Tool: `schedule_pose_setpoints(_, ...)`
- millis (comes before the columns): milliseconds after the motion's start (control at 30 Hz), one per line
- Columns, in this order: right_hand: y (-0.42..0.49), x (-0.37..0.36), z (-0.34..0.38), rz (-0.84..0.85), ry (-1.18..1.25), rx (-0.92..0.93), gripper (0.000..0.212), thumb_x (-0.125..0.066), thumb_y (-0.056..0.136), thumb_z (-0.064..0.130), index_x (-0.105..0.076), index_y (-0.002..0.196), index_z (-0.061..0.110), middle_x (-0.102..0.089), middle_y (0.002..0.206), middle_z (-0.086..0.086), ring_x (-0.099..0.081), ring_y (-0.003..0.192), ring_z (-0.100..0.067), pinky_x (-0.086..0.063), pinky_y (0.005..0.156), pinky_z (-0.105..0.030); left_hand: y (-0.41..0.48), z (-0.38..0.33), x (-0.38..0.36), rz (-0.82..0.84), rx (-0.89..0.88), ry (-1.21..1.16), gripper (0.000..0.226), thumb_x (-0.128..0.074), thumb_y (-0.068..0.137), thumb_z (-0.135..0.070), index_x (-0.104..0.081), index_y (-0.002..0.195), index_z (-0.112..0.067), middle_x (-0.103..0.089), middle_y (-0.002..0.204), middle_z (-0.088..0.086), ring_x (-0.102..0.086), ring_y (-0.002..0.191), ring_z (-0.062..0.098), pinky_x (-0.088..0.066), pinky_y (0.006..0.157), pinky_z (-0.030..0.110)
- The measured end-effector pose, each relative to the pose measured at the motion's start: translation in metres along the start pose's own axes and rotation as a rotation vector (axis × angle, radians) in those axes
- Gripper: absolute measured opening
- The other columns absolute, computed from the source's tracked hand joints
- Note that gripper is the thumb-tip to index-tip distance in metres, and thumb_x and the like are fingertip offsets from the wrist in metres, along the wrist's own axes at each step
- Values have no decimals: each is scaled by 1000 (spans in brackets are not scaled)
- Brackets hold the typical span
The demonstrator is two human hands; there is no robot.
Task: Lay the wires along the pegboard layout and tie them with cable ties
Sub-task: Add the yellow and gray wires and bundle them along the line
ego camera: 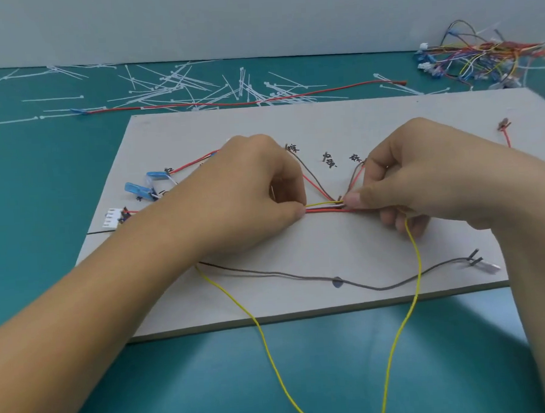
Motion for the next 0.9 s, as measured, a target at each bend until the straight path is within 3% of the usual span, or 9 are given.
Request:
schedule_pose_setpoints(133,-1,15,-5,-61,-54,-23,29,-85,78,37,-69,67,15,-70,55,-6,-59,39,-16,-52,52,-32,-2,1,0,-18,-14,-15,9,-79,85,-27,-75,77,-27,-66,70,-15,-61,72,-2,-44,59,10)
schedule_pose_setpoints(333,2,24,-2,-167,-16,30,31,-89,74,35,-66,73,14,-53,41,7,-37,28,-10,-24,32,-13,-4,-7,-3,-15,-70,35,19,-74,88,-25,-62,74,-27,-60,78,-16,-57,74,0,-39,62,11)
schedule_pose_setpoints(400,3,24,2,-197,-51,51,33,-90,71,35,-65,72,13,-53,39,13,-44,29,-5,-26,33,-14,-3,-8,-4,1,-77,32,18,-73,88,-25,-62,75,-27,-60,78,-15,-57,74,2,-40,62,15)
schedule_pose_setpoints(467,3,26,3,-242,-102,46,38,-91,67,41,-64,70,15,-54,41,15,-46,33,0,-27,45,-18,-2,-9,-4,25,-86,15,17,-72,88,-25,-61,75,-27,-60,77,-15,-58,73,4,-39,61,16)
schedule_pose_setpoints(633,5,33,-1,-346,-119,26,44,-95,59,47,-65,69,17,-67,62,1,-58,55,-19,-38,54,-25,1,-11,-6,69,-95,30,16,-70,87,-22,-60,74,-25,-61,78,-15,-57,71,2,-35,58,12)
schedule_pose_setpoints(900,10,38,5,-514,-95,73,43,-93,65,44,-60,68,18,-62,65,2,-55,59,-14,-31,50,-25,1,-21,-4,50,-69,105,18,-67,80,-18,-55,67,-19,-57,66,-4,-51,65,7,-30,60,24)
Point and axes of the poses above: each hand's wrist, its own y-axis towards the middle knuckle, its own x-axis out of the back of the hand, z = x × y, the point moved 10 cm from there along y, towards the middle knuckle
